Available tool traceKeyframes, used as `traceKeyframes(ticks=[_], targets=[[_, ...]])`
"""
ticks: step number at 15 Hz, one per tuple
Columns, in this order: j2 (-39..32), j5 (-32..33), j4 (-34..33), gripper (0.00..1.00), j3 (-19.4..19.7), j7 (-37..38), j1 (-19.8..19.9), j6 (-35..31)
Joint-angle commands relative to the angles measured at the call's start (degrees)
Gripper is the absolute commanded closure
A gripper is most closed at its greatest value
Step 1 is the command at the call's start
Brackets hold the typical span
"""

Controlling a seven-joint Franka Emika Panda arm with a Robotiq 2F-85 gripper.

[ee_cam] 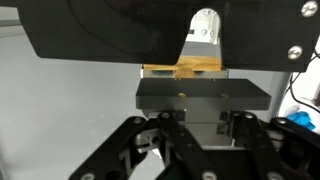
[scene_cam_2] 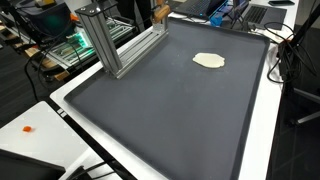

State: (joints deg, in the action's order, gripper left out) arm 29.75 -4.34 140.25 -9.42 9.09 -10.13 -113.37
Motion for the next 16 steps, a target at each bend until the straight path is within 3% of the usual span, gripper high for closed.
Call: traceKeyframes(ticks=[1,8,16], targets=[[3.29,-2.58,1.79,0.78,-0.59,0.76,-0.62,1.98],[6.35,-2.54,3.84,0.78,-1.35,1.03,-0.74,5.38],[9.72,-4.2,6.74,0.78,-2.06,4.73,-0.59,4.63]])
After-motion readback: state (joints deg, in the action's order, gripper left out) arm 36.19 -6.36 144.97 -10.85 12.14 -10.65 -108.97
